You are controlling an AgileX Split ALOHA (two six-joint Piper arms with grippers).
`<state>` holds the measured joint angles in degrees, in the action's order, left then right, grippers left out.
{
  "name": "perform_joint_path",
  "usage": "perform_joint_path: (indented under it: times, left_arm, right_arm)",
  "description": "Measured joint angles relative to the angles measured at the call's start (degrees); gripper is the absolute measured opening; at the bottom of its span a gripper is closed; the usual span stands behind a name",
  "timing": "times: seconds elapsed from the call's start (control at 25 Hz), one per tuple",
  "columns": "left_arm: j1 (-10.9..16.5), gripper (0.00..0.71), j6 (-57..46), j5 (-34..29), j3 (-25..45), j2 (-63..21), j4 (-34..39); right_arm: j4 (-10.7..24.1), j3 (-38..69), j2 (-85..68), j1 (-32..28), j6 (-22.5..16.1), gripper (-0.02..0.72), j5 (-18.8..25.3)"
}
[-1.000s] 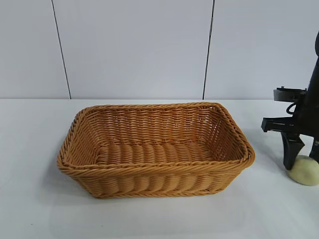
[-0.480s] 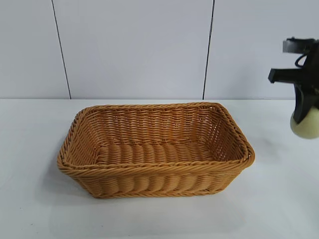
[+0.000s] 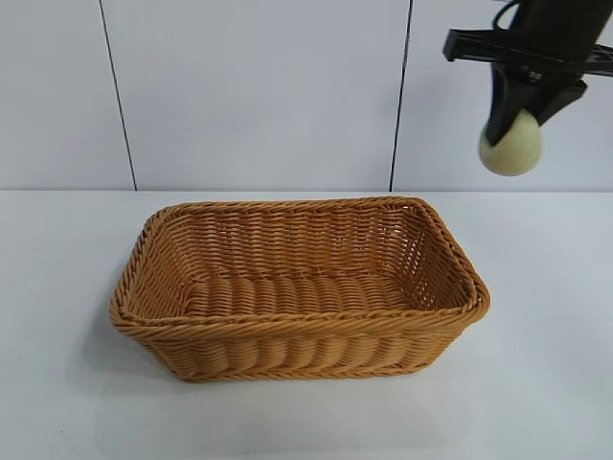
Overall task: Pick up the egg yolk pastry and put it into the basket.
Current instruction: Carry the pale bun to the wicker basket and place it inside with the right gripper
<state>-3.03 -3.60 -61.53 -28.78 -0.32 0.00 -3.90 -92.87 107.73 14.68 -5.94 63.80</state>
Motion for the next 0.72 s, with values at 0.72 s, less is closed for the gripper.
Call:
perform_joint_path:
  times: [0.72]
  left_arm:
    - [0.0, 0.669, 0.0, 0.0, 0.0, 0.0, 0.0]
  right_arm:
    - [-0.32, -0.11, 13.53, 19.73, -4.67, 0.151, -11.29]
